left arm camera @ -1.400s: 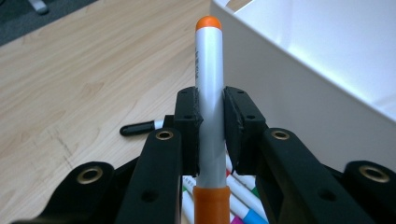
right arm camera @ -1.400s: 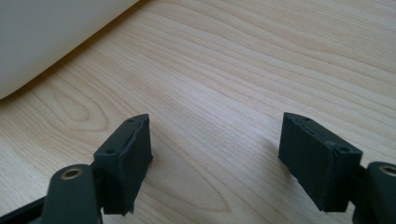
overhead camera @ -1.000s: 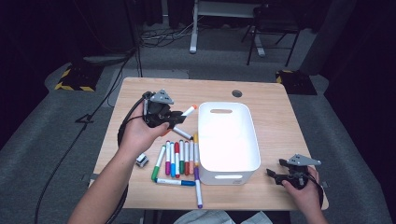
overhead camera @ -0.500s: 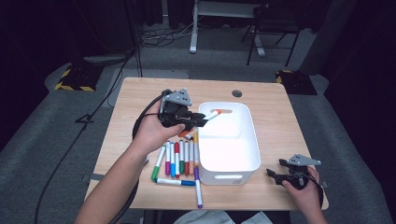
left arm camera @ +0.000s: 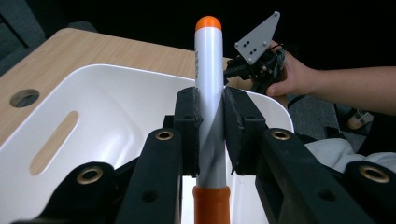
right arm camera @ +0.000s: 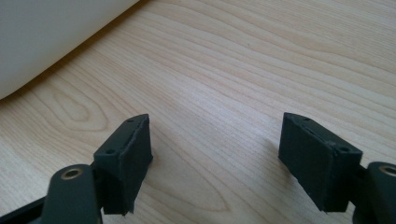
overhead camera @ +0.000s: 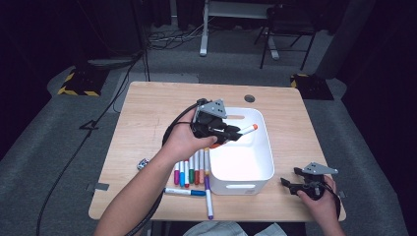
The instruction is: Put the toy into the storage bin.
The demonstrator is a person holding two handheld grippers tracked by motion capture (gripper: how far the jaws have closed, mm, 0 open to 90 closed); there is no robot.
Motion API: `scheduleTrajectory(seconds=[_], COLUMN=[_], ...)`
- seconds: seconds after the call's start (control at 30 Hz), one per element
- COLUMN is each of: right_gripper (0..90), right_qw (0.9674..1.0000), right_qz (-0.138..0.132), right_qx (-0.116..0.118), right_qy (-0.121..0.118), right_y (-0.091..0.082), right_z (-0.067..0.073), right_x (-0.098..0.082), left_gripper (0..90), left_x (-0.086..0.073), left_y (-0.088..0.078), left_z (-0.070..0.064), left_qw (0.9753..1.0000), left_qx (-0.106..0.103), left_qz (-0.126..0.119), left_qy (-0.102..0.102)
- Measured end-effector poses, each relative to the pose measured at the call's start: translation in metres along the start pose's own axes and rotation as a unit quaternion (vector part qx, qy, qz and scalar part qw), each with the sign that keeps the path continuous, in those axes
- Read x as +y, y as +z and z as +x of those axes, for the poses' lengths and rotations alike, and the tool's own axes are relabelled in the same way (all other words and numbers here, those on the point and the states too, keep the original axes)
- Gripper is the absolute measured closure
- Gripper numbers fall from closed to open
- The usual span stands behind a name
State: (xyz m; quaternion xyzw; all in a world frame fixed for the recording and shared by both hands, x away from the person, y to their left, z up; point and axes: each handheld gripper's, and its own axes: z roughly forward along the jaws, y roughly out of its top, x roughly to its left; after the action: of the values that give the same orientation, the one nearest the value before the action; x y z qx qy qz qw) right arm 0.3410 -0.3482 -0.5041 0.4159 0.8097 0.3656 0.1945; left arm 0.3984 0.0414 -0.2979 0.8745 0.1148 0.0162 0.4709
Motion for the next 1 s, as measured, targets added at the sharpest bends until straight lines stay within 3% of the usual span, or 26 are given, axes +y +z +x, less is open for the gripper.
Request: scheduleTrajectory(seconds=[0.13, 0.33, 0.57, 1.0], right_gripper=[25.8, 25.8, 25.8, 25.8], right_qw=[1.0, 1.0, 1.0, 1.0], right_qz=[0.001, 0.0, 0.001, 0.001], right_qx=[0.0, 0.0, 0.0, 0.0], right_qy=[-0.002, 0.0, -0.002, -0.002], right_y=[0.0, 0.0, 0.0, 0.0], right_z=[0.0, 0.0, 0.0, 0.0], right_x=[0.0, 0.0, 0.0, 0.0], left_gripper=[76.2, 76.2, 76.1, 76.1], left_x=[-0.004, -0.009, -0.021, -0.035], left_y=[0.017, 0.029, 0.036, 0.04], left_z=[-0.001, 0.0, 0.004, 0.007], left_qw=[0.9999, 0.9996, 0.999, 0.9989], left_qx=[-0.015, -0.025, -0.021, -0.023], left_qz=[0.005, 0.011, 0.039, 0.041], left_qy=[0.004, 0.011, 0.01, 0.007])
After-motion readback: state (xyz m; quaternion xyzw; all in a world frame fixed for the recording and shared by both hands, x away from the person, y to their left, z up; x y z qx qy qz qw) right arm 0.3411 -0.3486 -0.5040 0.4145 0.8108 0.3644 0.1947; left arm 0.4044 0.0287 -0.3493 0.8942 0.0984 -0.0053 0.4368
